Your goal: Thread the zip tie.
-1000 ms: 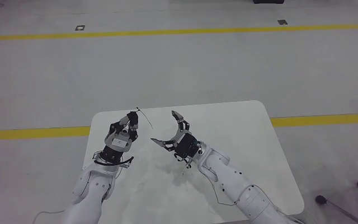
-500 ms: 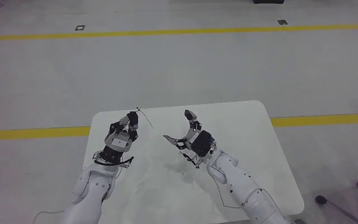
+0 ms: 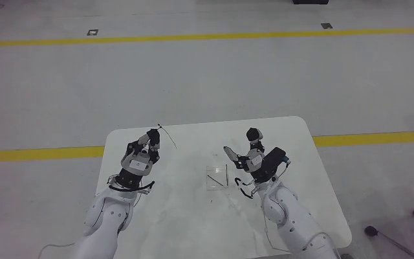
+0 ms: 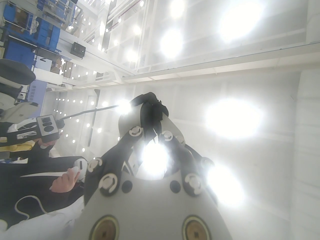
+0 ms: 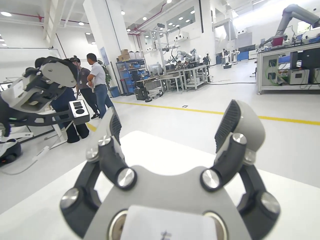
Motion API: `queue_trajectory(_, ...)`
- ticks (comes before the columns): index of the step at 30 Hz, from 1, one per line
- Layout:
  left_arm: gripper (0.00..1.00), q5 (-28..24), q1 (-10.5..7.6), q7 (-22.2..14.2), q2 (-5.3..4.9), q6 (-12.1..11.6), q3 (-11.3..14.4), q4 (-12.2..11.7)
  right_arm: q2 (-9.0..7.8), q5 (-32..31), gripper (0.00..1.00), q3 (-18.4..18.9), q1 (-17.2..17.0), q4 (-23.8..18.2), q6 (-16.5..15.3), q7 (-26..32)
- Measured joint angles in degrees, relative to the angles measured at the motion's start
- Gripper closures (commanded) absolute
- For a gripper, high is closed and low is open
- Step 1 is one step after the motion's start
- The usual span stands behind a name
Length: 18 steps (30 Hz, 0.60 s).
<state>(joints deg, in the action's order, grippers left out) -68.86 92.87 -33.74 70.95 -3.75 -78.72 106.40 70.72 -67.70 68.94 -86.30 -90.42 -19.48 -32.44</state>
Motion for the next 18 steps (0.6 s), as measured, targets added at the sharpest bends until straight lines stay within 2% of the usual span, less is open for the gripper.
queue_trajectory(4, 1.00, 0.0, 0.00, 0.0, 0.00, 0.0, 0.0, 0.0, 0.01, -0.1, 0.00, 0.0, 0.0, 0.0, 0.0, 0.0)
queue_trajectory(6, 1.00, 0.1, 0.08, 1.2, 0.05, 0.2, 0.3, -0.2, 0.02, 0.0, 0.00, 0.0, 0.0, 0.0, 0.0, 0.0)
queue_trajectory(9, 1.00, 1.2, 1.21, 6.1, 0.20, -0.3, 1.0, -0.6, 0.02, 0.0, 0.00, 0.0, 0.0, 0.0, 0.0, 0.0)
queue_trajectory(13, 1.00, 1.8, 3.77, 14.4, 0.50, -2.2, 1.8, -0.2, 0.02, 0.0, 0.00, 0.0, 0.0, 0.0, 0.0, 0.0)
queue_trajectory(15, 1.00, 2.1, 4.59, 16.5, 0.58, -2.7, 2.1, 0.2, 0.01, 0.0, 0.00, 0.0, 0.0, 0.0, 0.0, 0.0)
queue_trajectory(18, 1.00, 2.4, 4.79, 16.9, 0.59, -2.8, 2.1, 0.5, 0.01, 0.0, 0.00, 0.0, 0.0, 0.0, 0.0, 0.0)
